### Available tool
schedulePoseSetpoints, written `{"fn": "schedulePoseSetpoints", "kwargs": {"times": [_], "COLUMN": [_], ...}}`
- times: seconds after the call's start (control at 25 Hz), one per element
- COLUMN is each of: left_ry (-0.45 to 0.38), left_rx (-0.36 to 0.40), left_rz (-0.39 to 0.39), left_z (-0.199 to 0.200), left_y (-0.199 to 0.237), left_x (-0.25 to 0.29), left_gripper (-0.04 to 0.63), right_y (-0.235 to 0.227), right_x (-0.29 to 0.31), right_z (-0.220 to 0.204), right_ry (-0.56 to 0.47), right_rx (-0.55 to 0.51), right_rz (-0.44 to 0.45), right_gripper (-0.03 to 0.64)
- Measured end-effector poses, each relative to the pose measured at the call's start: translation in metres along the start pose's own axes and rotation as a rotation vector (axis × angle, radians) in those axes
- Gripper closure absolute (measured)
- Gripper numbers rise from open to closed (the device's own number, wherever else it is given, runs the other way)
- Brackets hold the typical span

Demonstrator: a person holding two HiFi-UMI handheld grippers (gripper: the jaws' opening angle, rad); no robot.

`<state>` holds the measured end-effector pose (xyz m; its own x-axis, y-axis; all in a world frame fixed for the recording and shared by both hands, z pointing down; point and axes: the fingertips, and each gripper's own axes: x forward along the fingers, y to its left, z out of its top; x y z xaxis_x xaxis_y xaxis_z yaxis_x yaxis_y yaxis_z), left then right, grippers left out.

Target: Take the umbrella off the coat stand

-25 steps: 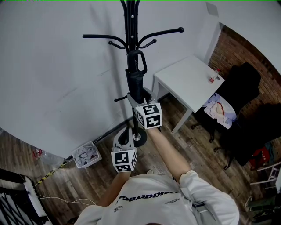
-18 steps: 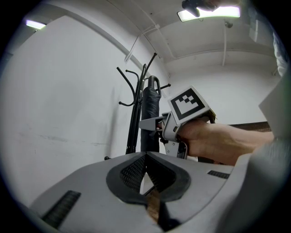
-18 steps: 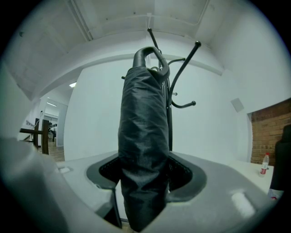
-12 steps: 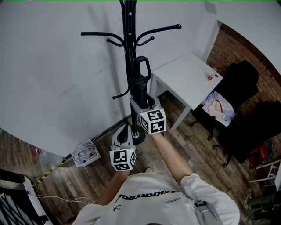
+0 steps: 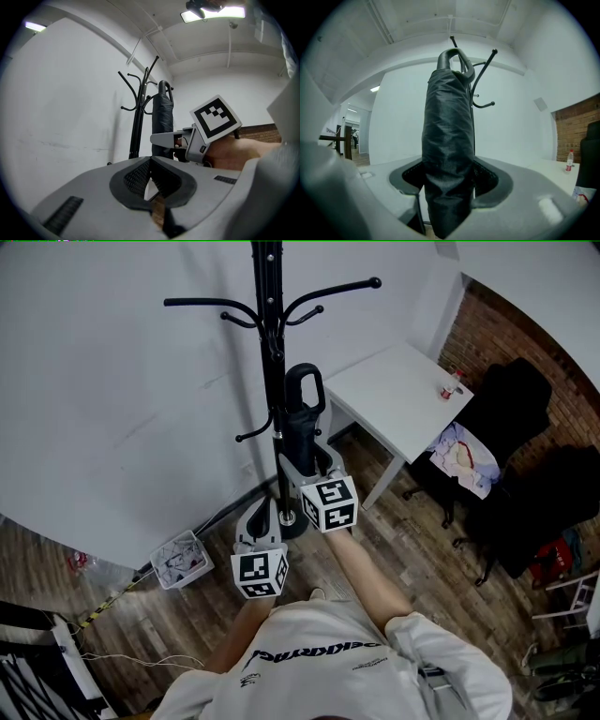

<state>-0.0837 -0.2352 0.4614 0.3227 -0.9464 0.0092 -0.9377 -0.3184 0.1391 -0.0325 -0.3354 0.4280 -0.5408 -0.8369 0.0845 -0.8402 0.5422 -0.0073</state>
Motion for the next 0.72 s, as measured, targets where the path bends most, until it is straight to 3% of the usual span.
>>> {"fn": "schedulePoseSetpoints", "kwargs": {"times": [0.72], "left_ry": [0.025], "left_rx": [0.026], "left_rz": [0.001], "left_z": [-0.007], "left_y": [0.002], "left_x": [0.002], "left_gripper": [0.598], "right_y": [0.010], "right_x": [-0.030], "right_z": [-0.038], "right_ry": [0.009], "right_rx": [0.021], "right_rz": [0.001], "right_gripper": [0.342]}}
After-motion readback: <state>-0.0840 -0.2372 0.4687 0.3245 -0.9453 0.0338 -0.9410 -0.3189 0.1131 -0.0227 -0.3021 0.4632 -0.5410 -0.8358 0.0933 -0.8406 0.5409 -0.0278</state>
